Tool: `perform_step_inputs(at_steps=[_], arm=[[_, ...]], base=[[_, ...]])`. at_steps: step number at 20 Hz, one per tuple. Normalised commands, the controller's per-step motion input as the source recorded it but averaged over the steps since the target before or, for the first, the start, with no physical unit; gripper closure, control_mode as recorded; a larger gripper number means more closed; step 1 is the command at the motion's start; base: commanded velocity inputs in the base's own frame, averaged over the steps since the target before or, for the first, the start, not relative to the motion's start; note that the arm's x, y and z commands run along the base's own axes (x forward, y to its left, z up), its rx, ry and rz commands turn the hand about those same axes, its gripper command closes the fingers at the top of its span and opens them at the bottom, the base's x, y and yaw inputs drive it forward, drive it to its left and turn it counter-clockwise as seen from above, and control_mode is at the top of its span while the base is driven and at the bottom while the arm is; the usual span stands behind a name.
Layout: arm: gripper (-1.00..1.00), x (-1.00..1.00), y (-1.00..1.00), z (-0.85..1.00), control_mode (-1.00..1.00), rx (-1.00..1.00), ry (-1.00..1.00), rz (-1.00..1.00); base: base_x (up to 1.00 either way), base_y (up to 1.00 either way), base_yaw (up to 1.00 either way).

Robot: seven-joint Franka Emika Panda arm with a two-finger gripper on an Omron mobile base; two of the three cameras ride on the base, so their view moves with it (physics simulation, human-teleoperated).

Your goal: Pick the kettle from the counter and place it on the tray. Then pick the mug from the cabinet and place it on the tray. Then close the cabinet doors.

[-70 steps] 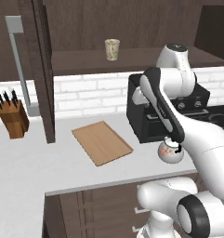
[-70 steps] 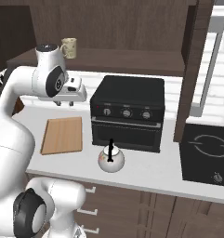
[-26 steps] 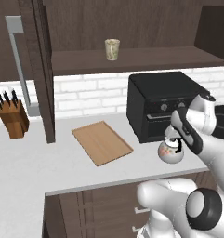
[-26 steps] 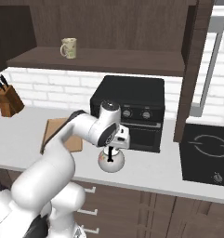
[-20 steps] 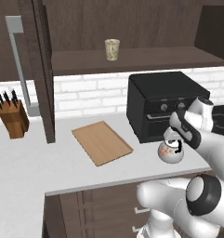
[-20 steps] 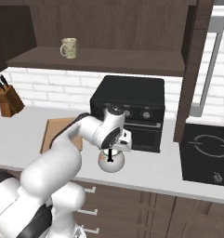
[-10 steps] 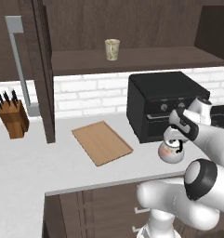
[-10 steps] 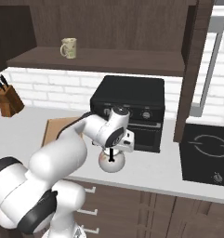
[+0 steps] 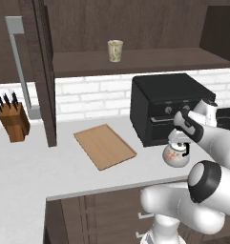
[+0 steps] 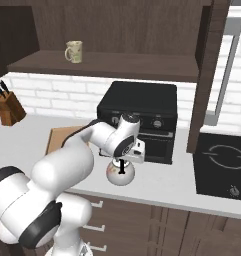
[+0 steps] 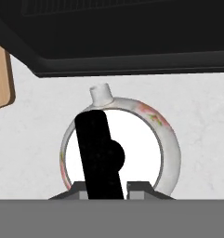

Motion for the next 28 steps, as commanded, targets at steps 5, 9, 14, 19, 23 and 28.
perform_step_inputs(at_steps=[5, 9, 14, 19, 23, 28], arm=[[1.0, -0.05, 0.02, 0.02, -1.0, 0.0, 0.0, 0.0], [1.0, -0.26, 0.41, 0.44, -1.0, 0.0, 0.0, -0.01], [1.0, -0.35, 0.82, 0.67, -1.0, -0.06, 0.0, -0.03], [1.0, -0.09, 0.28, 0.23, -1.0, -0.03, 0.0, -0.01], [1.0, 0.0, 0.0, 0.0, -1.0, 0.0, 0.0, 0.0], [1.0, 0.0, 0.24, 0.0, -1.0, 0.0, 0.0, 0.0]], base=[[0.0, 0.0, 0.0], [0.0, 0.0, 0.0], [0.0, 0.0, 0.0], [0.0, 0.0, 0.0], [0.0, 0.0, 0.0], [0.0, 0.0, 0.0]])
